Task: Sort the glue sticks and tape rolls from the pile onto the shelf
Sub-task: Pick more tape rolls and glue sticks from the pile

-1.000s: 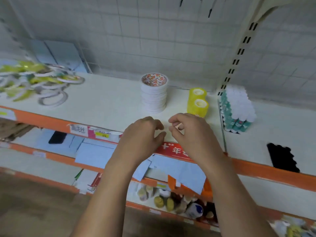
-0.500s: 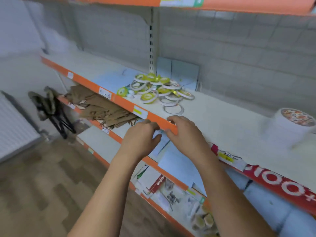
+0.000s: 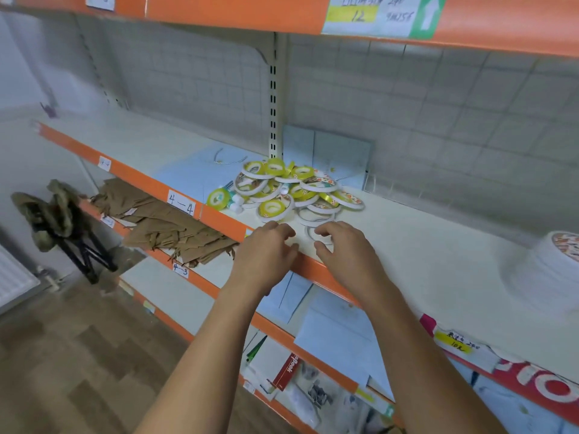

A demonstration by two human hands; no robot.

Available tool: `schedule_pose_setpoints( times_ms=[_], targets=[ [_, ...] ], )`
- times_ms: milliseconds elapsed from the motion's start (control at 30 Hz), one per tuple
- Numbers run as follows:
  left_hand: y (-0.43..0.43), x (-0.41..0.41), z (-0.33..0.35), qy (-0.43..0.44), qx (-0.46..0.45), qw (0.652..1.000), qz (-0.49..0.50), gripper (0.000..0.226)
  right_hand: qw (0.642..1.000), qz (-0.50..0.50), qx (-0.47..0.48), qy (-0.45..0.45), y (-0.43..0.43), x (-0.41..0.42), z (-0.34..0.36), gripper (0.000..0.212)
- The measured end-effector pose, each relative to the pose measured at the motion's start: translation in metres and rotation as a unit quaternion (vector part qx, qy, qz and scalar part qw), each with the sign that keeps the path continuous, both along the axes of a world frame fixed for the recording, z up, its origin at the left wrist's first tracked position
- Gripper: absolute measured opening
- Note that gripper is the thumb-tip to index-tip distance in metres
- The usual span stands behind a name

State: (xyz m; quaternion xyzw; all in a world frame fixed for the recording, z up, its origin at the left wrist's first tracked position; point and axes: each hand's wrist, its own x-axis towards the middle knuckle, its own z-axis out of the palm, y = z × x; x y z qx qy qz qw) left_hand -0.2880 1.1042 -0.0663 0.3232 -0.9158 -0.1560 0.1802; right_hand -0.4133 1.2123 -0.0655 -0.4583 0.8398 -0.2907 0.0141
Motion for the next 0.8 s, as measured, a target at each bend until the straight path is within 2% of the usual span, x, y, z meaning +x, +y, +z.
schedule_pose_setpoints(
  times_ms=[400,500,633,733,800],
  targets=[
    [-0.051,-0.042,-0.015,0.05,-0.005,0.998,0.028,0.029,0.997,0.018,0.074,0.015,-0.062,-0.042,-0.013,0.039],
    [-0.053,-0.051,-0.016,0.06,-0.003,0.998,-0.034,0.028,0.998,-0.013,0.056,0.016,-0.059,-0.043,-0.016,0.035],
    [-0.057,-0.072,-0.019,-0.016,-0.06,0.987,-0.146,0.038,0.995,-0.085,0.06,0.014,-0.048,-0.047,-0.013,0.037],
    [-0.06,-0.082,-0.023,-0.035,-0.078,0.984,-0.158,0.035,0.991,-0.11,0.069,-0.007,-0.04,-0.048,-0.009,0.038],
    [-0.063,-0.084,-0.026,-0.03,-0.072,0.983,-0.169,0.035,0.988,-0.126,0.082,-0.035,-0.034,-0.048,-0.008,0.047]
  ],
)
